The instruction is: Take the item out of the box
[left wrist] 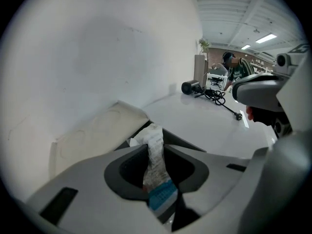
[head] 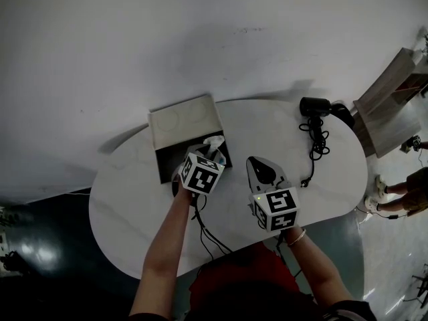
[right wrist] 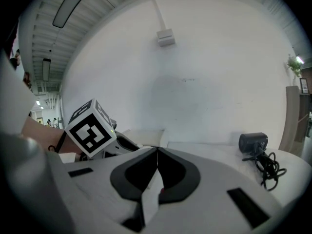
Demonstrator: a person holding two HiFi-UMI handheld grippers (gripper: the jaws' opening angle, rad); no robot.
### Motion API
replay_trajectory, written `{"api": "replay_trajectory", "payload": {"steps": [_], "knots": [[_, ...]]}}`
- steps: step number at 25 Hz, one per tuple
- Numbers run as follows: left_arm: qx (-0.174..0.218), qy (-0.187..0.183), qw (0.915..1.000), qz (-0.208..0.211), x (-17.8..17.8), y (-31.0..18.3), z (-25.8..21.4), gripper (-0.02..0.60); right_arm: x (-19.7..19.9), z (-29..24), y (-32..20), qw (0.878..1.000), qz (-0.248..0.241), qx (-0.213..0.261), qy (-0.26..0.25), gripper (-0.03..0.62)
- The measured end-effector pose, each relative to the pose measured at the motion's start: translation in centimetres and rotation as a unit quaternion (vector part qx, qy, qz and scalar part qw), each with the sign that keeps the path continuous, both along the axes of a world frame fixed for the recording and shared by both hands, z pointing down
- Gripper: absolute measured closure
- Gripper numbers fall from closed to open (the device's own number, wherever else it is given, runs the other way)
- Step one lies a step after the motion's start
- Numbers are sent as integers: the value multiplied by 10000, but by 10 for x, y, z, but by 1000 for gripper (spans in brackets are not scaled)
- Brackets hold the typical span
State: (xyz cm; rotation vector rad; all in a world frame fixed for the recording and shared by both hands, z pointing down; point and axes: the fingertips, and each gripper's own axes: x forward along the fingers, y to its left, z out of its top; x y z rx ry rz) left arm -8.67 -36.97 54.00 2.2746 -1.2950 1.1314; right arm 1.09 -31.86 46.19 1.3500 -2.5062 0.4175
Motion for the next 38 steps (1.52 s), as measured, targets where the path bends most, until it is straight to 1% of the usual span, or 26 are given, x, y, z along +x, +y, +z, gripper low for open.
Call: {"api": "replay_trajectory", "payload": {"steps": [10,17,21,24,27,32,38], "knots": [[515,123,9986,54,5,8,-33,466,-5,-8,11,9999,57,43,-87,579],[957,376,9947,-3,3,20,-65,466,-2,-17,18,9996,231,58,-129,579],[1259,568,9904,-62,0,30,-85,466,-2,-23,25,9994,315,102,-138,579],[1437,787,9864,-113,-1,38,-97,466,-2,-27,30,9991,383,136,-125,579],[1519,1011,9830,-221,-6,47,-106,466,-4,-33,34,9987,437,226,-112,579],[1694,1201,9779,-246,-8,63,-120,466,-4,-42,43,9981,507,345,-114,579],[1947,1502,9688,-312,-13,84,-143,466,-8,-51,57,9975,570,399,-144,579]]}}
